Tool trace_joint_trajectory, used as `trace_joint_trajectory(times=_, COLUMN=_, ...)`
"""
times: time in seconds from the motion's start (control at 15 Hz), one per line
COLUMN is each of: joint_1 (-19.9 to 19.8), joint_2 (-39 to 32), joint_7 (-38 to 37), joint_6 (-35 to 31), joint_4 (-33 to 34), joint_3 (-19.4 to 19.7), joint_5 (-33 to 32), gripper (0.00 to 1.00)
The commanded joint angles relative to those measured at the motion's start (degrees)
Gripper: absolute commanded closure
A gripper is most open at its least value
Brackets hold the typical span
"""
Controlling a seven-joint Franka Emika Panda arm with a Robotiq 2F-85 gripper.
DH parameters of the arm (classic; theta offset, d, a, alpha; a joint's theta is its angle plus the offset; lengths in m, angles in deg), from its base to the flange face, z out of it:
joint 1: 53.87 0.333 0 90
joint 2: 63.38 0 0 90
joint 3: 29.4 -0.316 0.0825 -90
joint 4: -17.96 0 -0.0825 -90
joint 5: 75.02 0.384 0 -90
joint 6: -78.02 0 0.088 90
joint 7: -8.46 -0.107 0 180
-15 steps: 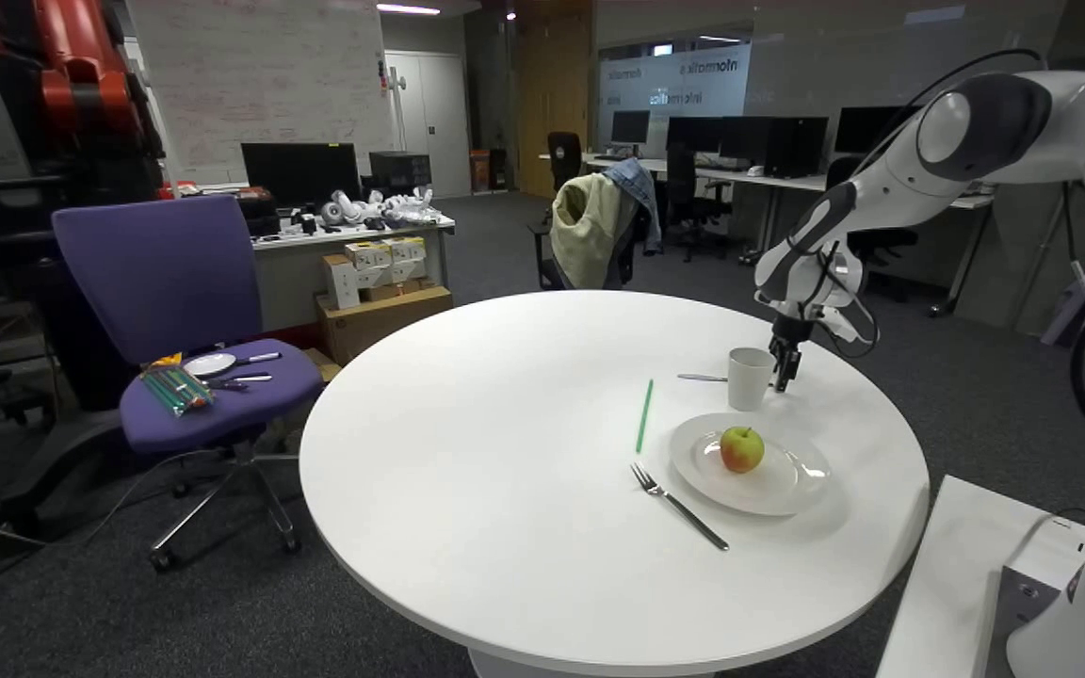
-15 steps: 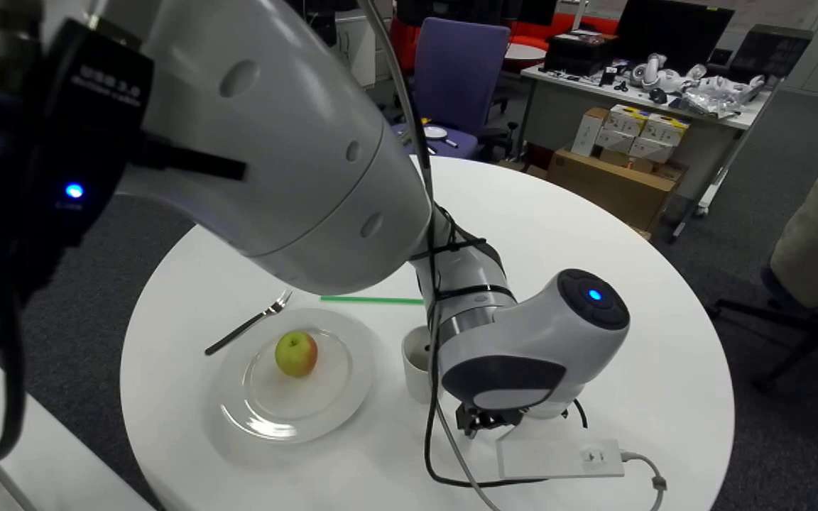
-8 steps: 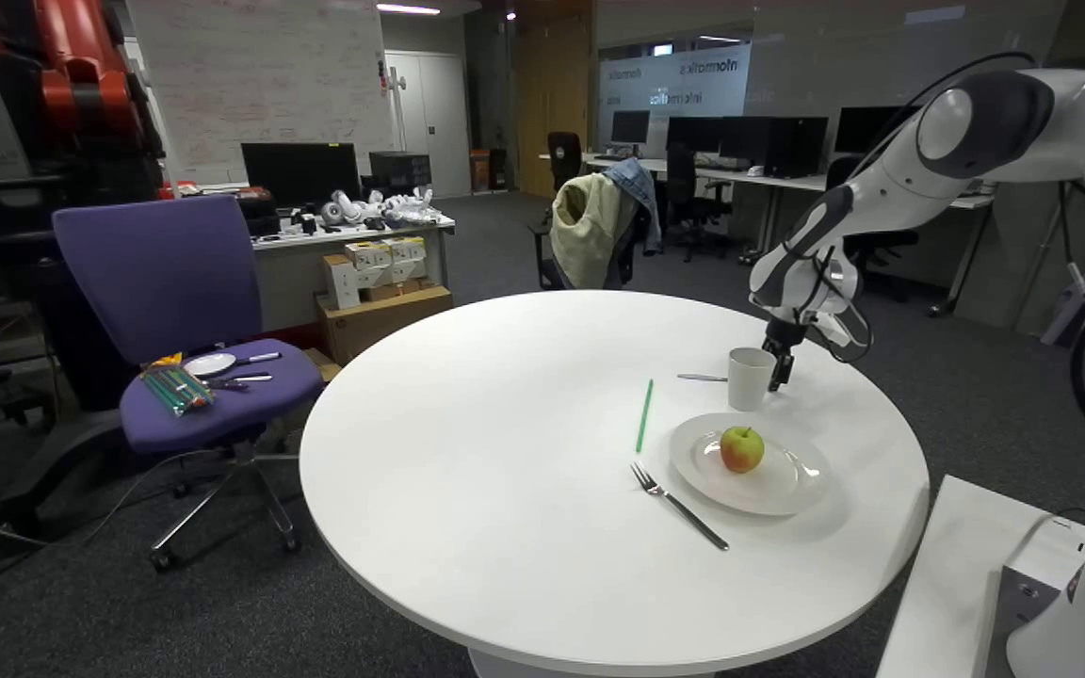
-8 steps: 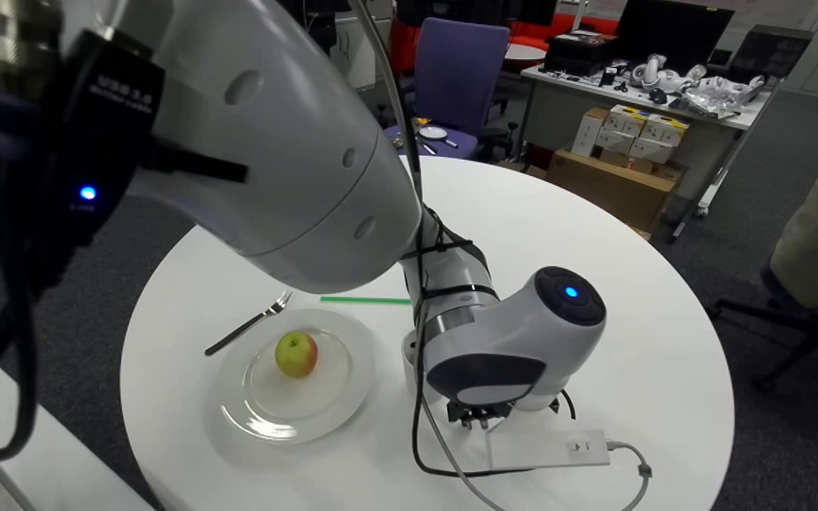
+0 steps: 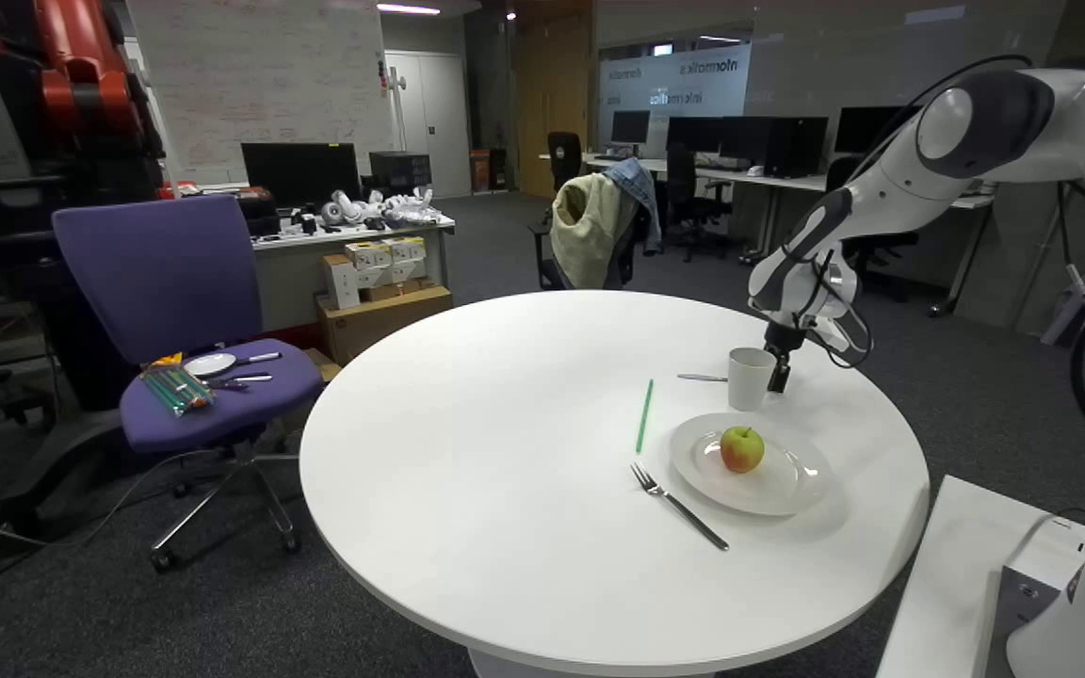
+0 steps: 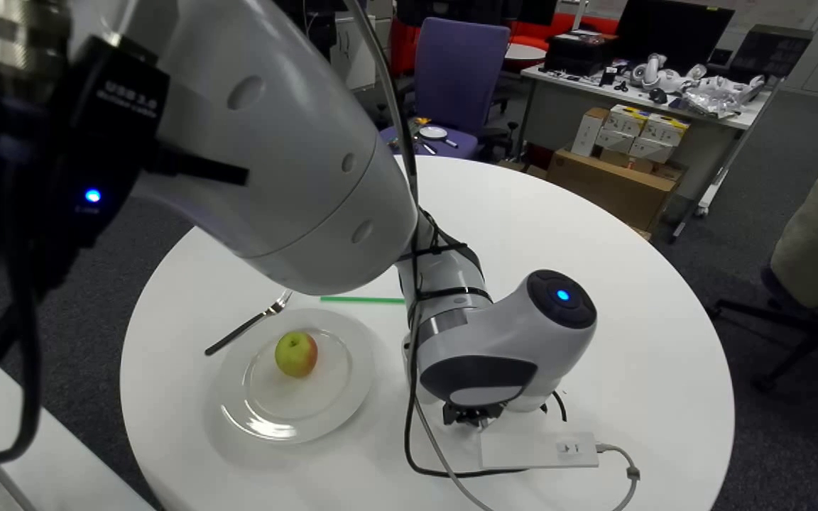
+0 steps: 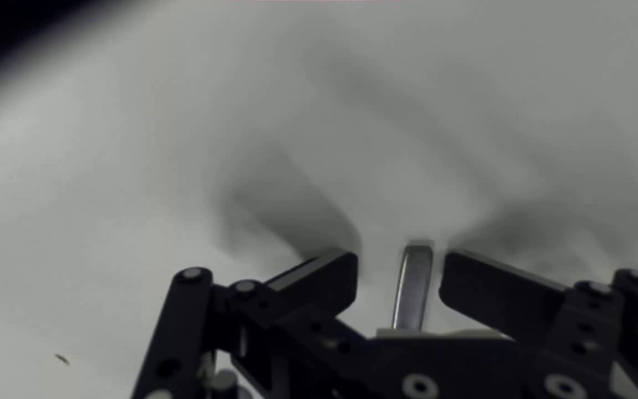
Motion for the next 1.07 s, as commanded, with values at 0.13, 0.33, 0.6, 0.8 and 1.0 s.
trace_joint_trajectory(times=0.13, joint_1=0.01, joint_2=1.82, joint_7=-1.53, joint_6=-1.54, joint_4=-2.69, joint_3=-0.15, joint_5=0.58, gripper=0.94)
trace_joint_trajectory(times=0.33, joint_1=-0.01, joint_2=1.82, joint_7=-1.96, joint_6=-1.31, joint_4=-2.57, joint_3=-0.13, joint_5=0.48, gripper=1.0)
trace_joint_trajectory(times=0.6, joint_1=-0.14, joint_2=1.82, joint_7=-2.32, joint_6=-0.93, joint_4=-2.35, joint_3=-0.12, joint_5=0.43, gripper=1.0)
trace_joint_trajectory(times=0.8, joint_1=-0.39, joint_2=2.08, joint_7=-2.27, joint_6=-0.96, joint_4=-2.37, joint_3=-0.13, joint_5=0.5, gripper=0.68)
trace_joint_trajectory(times=1.0, joint_1=-0.95, joint_2=3.73, joint_7=-1.95, joint_6=-1.85, joint_4=-3.57, joint_3=-0.25, joint_5=0.72, gripper=0.44)
